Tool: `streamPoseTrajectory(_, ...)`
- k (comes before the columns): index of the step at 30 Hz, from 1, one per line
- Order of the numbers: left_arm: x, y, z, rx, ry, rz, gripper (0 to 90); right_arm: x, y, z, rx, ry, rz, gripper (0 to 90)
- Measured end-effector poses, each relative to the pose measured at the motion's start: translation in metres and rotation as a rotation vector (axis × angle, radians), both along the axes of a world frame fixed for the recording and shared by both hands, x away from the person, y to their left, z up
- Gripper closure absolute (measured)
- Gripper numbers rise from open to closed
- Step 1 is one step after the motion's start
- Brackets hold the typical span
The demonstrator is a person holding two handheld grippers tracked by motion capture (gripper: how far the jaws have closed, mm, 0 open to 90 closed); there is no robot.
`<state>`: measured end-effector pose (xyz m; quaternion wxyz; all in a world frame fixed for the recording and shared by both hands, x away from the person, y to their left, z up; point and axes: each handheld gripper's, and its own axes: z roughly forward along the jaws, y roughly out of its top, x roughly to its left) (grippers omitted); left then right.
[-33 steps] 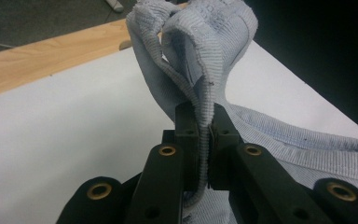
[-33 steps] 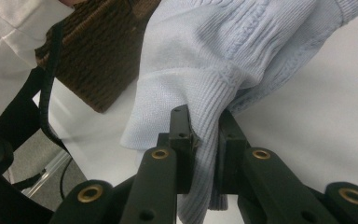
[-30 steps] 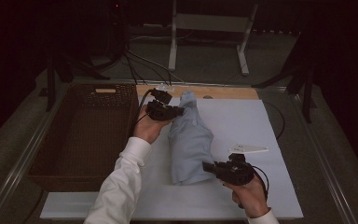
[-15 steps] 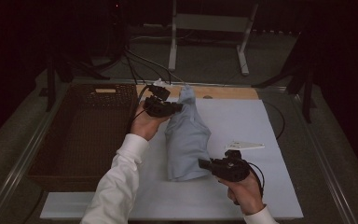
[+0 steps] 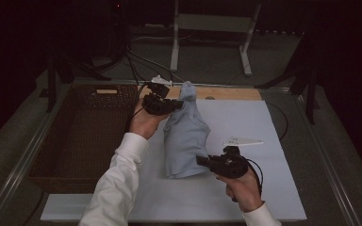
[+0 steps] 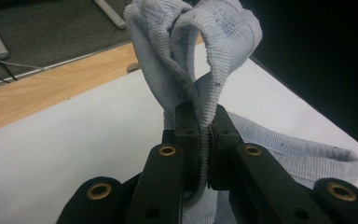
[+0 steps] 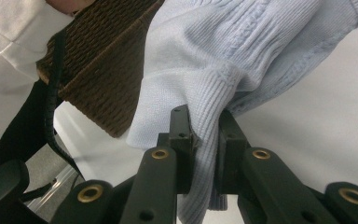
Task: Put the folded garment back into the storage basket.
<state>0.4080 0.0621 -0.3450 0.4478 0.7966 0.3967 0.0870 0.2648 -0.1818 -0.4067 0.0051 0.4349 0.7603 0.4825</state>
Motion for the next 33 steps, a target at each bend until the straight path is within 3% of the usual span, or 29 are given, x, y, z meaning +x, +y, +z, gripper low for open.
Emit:
streamPoseTrajectory(20, 0.001, 0.008, 0.011, -0.009, -0.022, 0.010, 86.4, 0.014, 0.012, 0.004, 0.028, 0.006, 0.001, 80.5)
streamPoseTrajectory(33, 0.001, 0.015, 0.016, -0.044, -0.034, 0.015, 86.4, 0.020, 0.025, 0.011, 0.037, -0.003, 0.017, 80.4)
